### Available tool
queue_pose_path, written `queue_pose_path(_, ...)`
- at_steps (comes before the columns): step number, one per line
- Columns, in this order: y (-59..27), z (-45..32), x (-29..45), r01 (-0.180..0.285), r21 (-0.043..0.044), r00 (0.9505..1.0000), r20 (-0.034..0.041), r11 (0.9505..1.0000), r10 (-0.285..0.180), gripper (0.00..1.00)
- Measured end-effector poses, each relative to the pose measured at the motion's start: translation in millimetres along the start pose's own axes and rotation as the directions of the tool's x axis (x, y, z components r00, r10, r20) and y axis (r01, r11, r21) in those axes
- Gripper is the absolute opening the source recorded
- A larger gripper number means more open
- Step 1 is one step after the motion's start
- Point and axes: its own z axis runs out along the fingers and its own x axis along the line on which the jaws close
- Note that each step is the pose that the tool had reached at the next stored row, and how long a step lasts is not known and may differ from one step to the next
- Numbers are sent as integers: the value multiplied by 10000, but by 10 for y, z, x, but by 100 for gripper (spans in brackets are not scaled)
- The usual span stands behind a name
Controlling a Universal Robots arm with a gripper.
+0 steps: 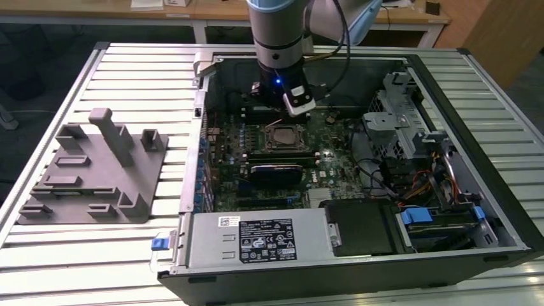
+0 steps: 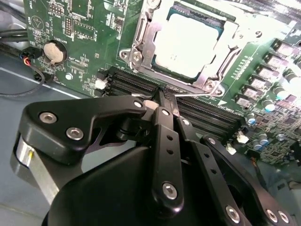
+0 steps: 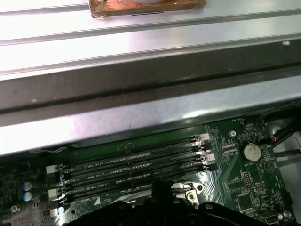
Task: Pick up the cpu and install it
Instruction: 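Install the first cpu locking lever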
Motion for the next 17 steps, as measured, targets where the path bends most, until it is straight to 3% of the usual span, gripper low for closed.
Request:
queue_pose_path(3, -2, 16, -1, -89, 0, 9999, 61, 10000, 89, 11)
queue_pose_path(8, -7, 46, -5, -168, -25, 9996, 248, 9999, 169, 11)
queue_pose_path(10, -8, 51, -5, -221, -23, 9994, 279, 9998, 222, 11)
queue_pose_path(17, -4, 70, -1, -1069, 70, 9932, 481, 9942, 1065, 11)
